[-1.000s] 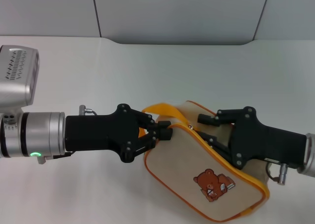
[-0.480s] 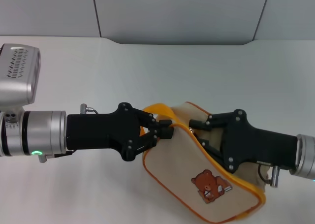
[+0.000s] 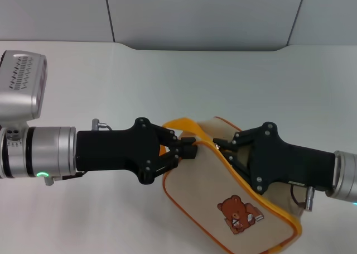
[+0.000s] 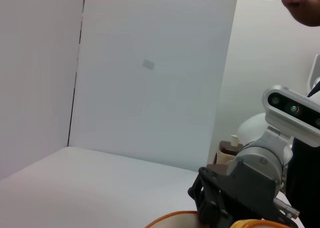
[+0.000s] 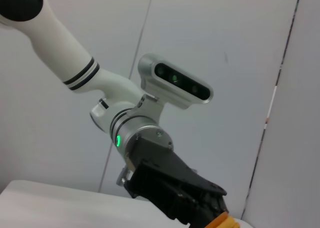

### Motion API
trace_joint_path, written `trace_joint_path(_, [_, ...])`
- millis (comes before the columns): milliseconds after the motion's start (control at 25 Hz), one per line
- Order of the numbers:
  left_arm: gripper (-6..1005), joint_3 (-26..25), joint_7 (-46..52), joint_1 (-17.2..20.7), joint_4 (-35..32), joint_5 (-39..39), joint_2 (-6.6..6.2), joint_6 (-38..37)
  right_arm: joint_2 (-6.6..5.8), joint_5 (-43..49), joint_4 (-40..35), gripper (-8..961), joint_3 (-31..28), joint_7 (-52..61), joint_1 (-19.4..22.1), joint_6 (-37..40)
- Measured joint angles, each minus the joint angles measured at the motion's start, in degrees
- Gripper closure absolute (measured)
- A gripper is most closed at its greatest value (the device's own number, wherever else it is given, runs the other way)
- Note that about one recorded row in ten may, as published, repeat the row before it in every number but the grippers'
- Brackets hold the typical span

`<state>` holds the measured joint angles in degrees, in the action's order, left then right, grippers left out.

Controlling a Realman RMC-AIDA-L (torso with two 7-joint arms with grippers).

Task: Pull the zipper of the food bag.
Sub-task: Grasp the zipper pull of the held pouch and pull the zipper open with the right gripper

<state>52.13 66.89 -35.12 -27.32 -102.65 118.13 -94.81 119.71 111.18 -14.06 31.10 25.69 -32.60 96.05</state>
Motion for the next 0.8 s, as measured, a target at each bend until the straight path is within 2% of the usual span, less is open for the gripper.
trace_joint_path(120, [920, 0.0, 0.0, 0.19, -0.01, 0.0, 0.01, -0.02, 0.0, 0.02, 0.0, 715, 0.43, -0.01, -0.09, -0.03])
trace_joint_path(360, [928, -0.37, -0.33, 0.46, 0.16, 0.0, -0.01, 0.28, -0.37, 0.03, -0.59, 936, 0.46, 0.23, 0.93, 2.01])
trace_joint_path(520, [928, -0.94, -0.47, 1.0, 0.38, 0.26, -0.14, 1.91, -0.74, 1.12, -3.09, 955, 0.53, 3.02, 2.79, 4.68])
trace_joint_path(800, [928, -4.45, -0.49, 2.17, 0.49, 0.28, -0.41, 4.66, -1.33, 9.29, -15.09, 954, 1.59, 17.32, 8.58, 12.02])
